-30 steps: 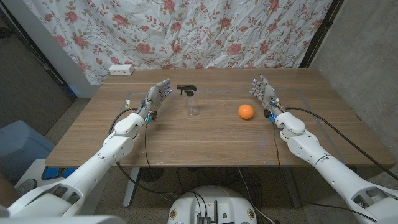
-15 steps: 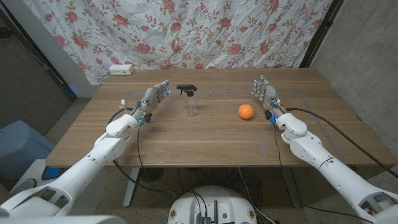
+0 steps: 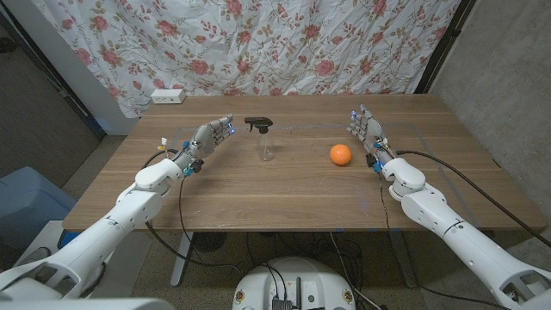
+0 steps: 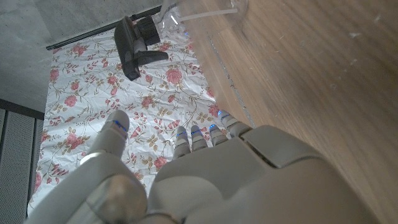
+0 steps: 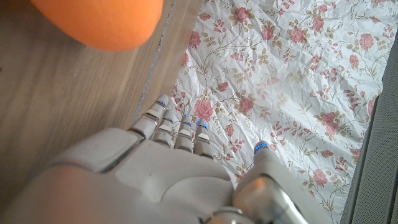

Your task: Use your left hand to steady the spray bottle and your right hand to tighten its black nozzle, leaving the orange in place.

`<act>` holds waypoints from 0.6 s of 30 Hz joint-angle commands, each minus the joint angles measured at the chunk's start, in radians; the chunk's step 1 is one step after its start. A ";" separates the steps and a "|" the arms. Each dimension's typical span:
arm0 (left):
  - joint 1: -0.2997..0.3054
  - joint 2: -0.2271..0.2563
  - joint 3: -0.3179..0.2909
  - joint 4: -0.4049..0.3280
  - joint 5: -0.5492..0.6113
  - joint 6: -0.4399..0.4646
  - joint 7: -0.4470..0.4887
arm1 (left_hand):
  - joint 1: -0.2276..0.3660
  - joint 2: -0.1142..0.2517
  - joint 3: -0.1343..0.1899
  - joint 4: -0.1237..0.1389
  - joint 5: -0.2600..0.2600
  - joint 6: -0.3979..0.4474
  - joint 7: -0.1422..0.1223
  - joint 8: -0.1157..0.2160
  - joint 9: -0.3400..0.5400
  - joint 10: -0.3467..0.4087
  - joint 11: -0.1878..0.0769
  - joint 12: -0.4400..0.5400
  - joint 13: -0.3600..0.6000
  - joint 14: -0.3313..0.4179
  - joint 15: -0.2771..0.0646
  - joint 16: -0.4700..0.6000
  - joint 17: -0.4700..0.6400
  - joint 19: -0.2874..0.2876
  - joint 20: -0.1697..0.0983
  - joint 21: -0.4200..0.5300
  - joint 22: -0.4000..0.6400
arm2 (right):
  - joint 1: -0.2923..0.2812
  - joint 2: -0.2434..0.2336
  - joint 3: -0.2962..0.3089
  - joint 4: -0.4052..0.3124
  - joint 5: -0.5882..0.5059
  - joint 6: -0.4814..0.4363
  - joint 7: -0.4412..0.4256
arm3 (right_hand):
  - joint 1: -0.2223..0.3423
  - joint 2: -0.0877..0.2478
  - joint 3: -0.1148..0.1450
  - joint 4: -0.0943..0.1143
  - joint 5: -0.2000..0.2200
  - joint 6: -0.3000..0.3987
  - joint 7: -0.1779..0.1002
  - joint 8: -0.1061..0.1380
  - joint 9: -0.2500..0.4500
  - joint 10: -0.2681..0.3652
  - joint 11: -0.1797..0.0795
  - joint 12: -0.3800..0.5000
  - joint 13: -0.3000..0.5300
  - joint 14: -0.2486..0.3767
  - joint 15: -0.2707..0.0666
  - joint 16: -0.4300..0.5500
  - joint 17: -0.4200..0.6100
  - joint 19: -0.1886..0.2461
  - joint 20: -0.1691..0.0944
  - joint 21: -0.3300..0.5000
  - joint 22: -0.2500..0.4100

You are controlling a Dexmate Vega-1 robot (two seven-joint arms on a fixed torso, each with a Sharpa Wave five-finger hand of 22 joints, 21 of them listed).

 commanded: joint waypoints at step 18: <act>-0.047 0.092 0.060 -0.035 0.100 0.037 -0.091 | 0.107 0.005 0.052 -0.006 0.025 -0.089 -0.019 -0.012 0.004 -0.053 0.000 -0.008 0.003 -0.041 -0.029 -0.002 0.006 -0.082 -0.001 -0.012 0.003 | -0.047 -0.038 0.021 -0.056 -0.001 0.005 -0.002 | 0.013 0.007 0.008 -0.019 0.004 -0.011 -0.001 0.002 0.002 -0.003 0.006 0.007 -0.009 0.002 -0.001 0.011 -0.012 0.009 -0.001 0.001 0.002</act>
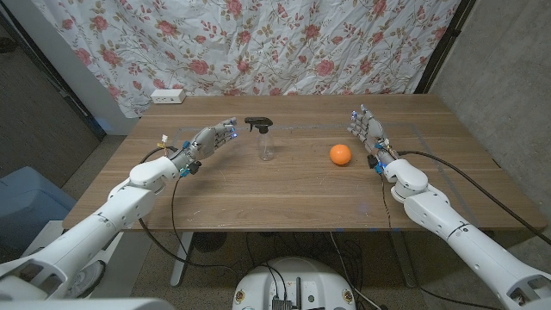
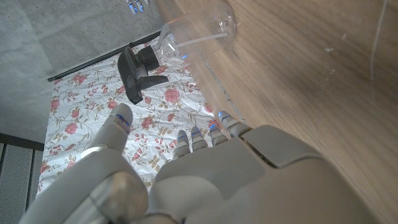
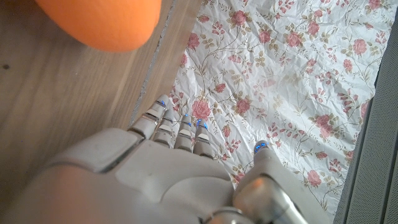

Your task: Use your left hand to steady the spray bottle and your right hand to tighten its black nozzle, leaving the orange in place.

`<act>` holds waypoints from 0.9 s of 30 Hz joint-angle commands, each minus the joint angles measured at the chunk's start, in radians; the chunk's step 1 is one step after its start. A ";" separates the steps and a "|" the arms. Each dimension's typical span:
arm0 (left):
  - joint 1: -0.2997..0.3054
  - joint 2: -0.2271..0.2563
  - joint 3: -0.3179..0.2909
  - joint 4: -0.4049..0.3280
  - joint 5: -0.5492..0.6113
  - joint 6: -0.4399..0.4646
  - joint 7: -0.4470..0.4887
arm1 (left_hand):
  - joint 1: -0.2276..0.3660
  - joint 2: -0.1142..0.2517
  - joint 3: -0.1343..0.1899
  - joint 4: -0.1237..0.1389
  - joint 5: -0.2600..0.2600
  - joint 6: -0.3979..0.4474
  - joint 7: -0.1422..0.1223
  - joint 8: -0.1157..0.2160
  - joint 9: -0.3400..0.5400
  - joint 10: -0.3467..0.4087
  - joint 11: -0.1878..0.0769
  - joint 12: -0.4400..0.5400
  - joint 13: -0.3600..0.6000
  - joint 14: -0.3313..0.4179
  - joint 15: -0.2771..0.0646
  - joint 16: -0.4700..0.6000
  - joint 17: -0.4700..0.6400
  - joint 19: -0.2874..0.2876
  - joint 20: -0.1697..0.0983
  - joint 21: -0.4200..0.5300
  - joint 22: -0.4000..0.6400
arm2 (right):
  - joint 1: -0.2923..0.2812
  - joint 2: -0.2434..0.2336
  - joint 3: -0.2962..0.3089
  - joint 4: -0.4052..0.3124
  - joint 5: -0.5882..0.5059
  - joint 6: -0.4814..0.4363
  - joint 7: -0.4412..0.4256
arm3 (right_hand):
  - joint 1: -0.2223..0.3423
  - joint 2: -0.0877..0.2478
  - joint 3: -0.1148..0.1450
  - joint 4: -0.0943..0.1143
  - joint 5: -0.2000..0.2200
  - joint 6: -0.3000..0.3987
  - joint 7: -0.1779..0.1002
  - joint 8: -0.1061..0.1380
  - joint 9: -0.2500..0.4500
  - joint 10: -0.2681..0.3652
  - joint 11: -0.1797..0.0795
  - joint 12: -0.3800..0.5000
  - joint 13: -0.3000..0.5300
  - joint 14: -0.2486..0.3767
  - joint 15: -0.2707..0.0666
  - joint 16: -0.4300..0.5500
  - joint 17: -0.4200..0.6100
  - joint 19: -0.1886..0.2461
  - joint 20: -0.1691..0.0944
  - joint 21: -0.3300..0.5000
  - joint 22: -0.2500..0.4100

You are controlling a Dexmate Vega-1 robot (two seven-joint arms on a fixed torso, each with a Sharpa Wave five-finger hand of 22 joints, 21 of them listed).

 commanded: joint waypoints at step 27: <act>-0.130 0.003 0.129 0.047 0.199 0.016 -0.030 | 0.117 -0.032 0.049 0.002 0.009 -0.122 -0.015 0.002 0.004 -0.113 0.007 -0.006 0.003 -0.107 -0.015 -0.003 0.006 -0.210 -0.019 -0.008 0.003 | -0.028 -0.023 0.025 0.004 0.014 0.042 0.034 | 0.010 -0.009 0.005 -0.024 0.002 -0.021 0.003 0.000 0.001 -0.002 0.009 0.009 -0.007 0.001 0.000 0.009 -0.018 0.009 0.001 0.000 0.002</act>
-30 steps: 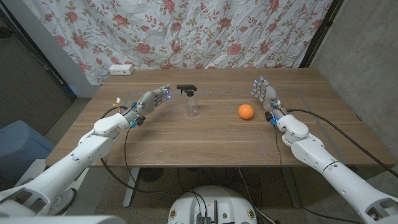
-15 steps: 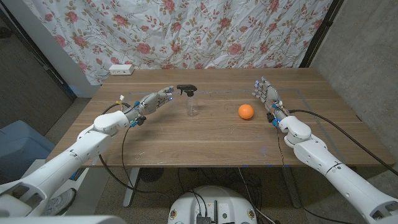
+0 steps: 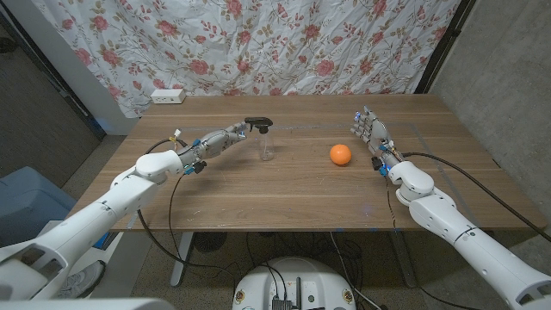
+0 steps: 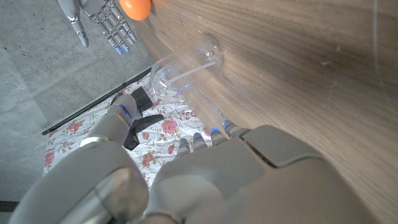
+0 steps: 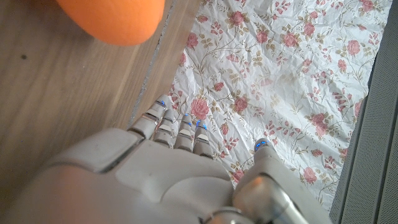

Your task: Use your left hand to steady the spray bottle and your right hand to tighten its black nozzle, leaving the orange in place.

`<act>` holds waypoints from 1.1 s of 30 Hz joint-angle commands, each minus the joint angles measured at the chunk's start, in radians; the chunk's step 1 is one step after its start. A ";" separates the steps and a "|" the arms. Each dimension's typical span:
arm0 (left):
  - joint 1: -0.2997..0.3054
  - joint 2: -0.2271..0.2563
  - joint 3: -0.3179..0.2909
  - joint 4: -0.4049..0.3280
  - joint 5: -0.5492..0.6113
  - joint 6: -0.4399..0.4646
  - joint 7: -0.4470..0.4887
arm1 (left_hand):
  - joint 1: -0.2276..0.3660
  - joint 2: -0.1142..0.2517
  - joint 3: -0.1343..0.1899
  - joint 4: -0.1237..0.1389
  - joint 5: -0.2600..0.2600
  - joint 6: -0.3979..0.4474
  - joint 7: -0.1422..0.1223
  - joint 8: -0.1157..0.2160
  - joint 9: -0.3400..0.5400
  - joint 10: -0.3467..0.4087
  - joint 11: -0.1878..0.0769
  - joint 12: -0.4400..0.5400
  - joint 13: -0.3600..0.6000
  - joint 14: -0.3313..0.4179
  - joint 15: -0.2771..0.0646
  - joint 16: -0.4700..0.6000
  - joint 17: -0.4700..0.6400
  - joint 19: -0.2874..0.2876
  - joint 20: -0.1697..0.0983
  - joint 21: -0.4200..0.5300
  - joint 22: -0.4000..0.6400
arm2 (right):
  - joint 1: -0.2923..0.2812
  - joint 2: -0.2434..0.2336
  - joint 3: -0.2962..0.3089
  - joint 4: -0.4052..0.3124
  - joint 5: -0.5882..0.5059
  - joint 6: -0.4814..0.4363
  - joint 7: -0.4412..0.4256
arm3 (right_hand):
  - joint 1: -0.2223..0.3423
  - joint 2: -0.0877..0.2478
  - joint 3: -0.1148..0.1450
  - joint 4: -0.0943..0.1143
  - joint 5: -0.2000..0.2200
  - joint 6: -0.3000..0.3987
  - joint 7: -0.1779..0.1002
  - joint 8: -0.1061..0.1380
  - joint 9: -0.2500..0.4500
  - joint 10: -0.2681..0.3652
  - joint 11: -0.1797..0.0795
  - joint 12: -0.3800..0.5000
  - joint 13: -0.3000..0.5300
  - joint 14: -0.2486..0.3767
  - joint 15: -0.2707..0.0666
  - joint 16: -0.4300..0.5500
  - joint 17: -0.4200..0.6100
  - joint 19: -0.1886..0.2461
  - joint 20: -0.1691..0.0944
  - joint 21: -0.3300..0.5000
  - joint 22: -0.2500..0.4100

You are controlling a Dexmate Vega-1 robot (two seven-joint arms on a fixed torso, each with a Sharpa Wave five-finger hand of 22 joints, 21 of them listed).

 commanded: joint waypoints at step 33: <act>-0.225 -0.175 0.149 0.308 0.128 -0.088 -0.117 | 0.062 -0.037 0.015 0.002 -0.002 0.100 0.010 0.049 0.006 0.067 -0.019 0.033 0.004 0.000 -0.046 0.022 0.001 -0.059 -0.008 0.019 0.003 | -0.009 0.000 0.019 0.022 0.006 0.035 0.007 | 0.008 -0.015 0.001 -0.022 -0.001 -0.013 -0.004 0.002 0.001 0.002 0.003 0.006 -0.004 0.000 0.002 0.008 -0.012 0.008 0.007 -0.001 0.002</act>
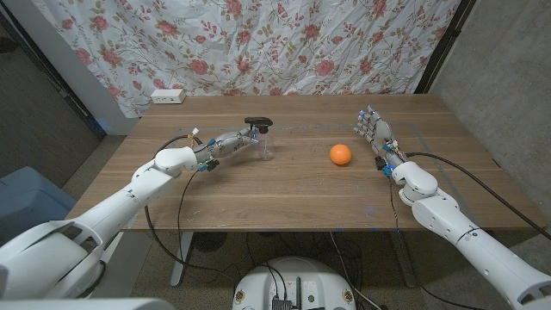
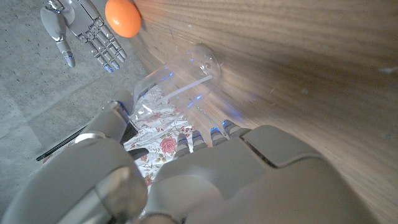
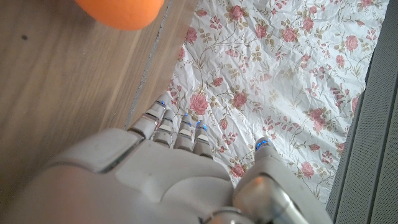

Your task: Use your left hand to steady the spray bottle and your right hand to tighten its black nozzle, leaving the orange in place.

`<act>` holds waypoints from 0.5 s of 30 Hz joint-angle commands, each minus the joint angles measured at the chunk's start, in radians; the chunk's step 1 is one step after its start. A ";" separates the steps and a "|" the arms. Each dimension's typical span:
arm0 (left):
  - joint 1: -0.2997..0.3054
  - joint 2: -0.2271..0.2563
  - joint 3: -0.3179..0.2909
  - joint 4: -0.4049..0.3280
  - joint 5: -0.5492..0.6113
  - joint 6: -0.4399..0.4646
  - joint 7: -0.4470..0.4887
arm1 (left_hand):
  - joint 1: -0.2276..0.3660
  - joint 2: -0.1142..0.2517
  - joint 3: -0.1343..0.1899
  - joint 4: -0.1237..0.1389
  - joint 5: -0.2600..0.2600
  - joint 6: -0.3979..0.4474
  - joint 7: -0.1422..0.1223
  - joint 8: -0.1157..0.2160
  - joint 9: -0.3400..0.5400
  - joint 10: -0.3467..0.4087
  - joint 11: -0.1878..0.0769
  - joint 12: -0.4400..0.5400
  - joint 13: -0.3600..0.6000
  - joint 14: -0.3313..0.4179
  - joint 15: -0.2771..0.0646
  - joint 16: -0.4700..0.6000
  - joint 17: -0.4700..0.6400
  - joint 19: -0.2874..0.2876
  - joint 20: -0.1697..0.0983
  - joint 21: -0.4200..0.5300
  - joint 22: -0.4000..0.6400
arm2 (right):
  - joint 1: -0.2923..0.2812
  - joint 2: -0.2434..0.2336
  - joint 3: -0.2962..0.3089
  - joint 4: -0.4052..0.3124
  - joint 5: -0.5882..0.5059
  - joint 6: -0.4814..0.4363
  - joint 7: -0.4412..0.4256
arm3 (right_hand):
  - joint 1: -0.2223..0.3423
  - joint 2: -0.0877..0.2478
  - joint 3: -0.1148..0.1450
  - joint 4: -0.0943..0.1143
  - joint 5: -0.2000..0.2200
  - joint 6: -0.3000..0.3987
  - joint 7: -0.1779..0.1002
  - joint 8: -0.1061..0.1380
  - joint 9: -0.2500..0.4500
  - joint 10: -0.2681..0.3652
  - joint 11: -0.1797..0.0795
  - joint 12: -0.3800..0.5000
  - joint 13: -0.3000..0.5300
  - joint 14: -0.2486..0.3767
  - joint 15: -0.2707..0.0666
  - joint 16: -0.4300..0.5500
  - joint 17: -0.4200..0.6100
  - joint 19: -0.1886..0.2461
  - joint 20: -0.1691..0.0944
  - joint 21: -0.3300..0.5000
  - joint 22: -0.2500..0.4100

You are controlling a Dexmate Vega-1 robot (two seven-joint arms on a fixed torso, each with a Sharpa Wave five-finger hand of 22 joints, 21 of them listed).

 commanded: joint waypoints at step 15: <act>-0.085 -0.096 0.049 0.165 0.035 -0.058 -0.027 | 0.116 -0.010 0.032 0.000 0.002 0.154 0.040 0.054 0.016 0.136 -0.008 0.041 0.013 0.139 -0.067 0.023 0.002 0.019 -0.003 0.019 0.003 | -0.011 -0.002 0.012 0.004 0.006 0.005 -0.010 | -0.002 -0.003 0.002 -0.012 -0.002 -0.004 -0.001 0.003 0.003 0.002 0.001 0.006 -0.001 0.000 0.004 0.006 -0.004 0.009 0.011 0.000 0.002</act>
